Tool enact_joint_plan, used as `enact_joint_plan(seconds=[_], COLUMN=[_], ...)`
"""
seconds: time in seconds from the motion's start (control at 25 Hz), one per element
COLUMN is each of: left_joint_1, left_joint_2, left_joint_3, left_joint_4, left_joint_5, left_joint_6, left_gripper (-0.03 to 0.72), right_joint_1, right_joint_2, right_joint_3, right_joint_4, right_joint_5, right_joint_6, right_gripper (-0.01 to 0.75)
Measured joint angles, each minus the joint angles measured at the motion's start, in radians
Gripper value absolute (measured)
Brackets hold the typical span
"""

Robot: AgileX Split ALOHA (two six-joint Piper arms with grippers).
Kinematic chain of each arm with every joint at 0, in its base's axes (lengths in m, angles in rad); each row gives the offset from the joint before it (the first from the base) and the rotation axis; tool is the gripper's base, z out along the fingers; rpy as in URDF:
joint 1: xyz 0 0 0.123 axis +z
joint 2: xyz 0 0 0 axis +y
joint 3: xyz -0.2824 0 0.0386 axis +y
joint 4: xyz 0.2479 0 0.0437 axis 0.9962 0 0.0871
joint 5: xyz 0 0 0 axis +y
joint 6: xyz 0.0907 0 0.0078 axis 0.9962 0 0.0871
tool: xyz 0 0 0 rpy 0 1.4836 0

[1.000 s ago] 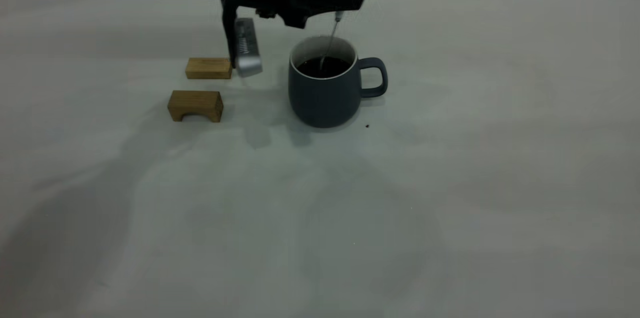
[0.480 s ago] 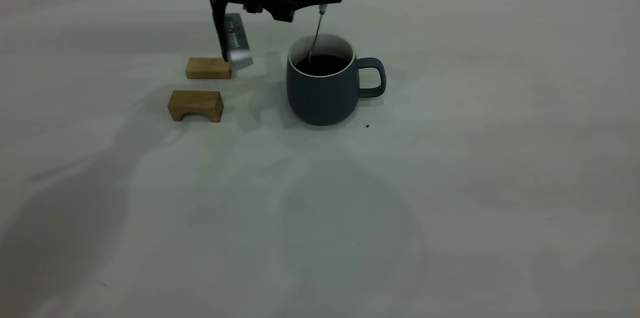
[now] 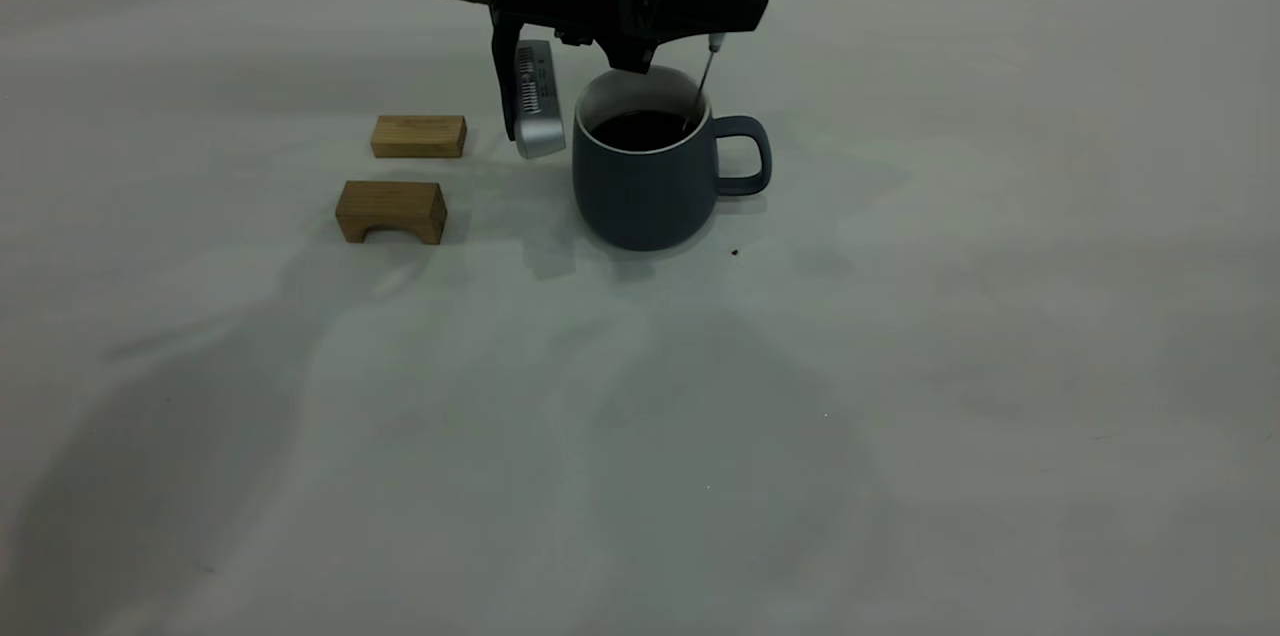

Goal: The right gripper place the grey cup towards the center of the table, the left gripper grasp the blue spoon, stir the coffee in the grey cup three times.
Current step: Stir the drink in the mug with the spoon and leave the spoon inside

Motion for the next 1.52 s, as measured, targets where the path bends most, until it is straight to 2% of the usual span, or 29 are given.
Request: enact_joint_plan(seconds=[0.2, 0.36, 0.6, 0.76, 0.92, 1.16, 1.32, 1.52], left_joint_1=[0.006, 0.037, 0.077, 0.077, 0.055, 0.020, 0.019, 0.036], left_joint_2=[0.000, 0.000, 0.000, 0.004, 0.016, 0.036, 0.036, 0.036], left_joint_3=[0.000, 0.000, 0.000, -0.001, -0.005, -0.006, -0.007, -0.007], left_joint_4=[0.085, 0.142, 0.148, 0.091, -0.004, -0.023, 0.025, 0.103], left_joint_5=[0.036, 0.071, 0.007, -0.054, -0.052, -0.003, 0.064, 0.086], left_joint_6=[-0.031, -0.100, -0.116, -0.102, -0.035, 0.008, 0.011, 0.011], left_gripper=[0.140, 0.140, 0.140, 0.140, 0.140, 0.140, 0.140, 0.140], right_joint_1=[0.000, 0.000, 0.000, 0.000, 0.000, 0.000, 0.000, 0.000], right_joint_2=[0.000, 0.000, 0.000, 0.000, 0.000, 0.000, 0.000, 0.000], right_joint_3=[0.000, 0.000, 0.000, 0.000, 0.000, 0.000, 0.000, 0.000], right_joint_4=[0.000, 0.000, 0.000, 0.000, 0.000, 0.000, 0.000, 0.000], right_joint_5=[0.000, 0.000, 0.000, 0.000, 0.000, 0.000, 0.000, 0.000], right_joint_6=[0.000, -0.001, 0.000, 0.000, 0.000, 0.000, 0.000, 0.000], right_gripper=[0.555, 0.555, 0.555, 0.555, 0.555, 0.555, 0.555, 0.555])
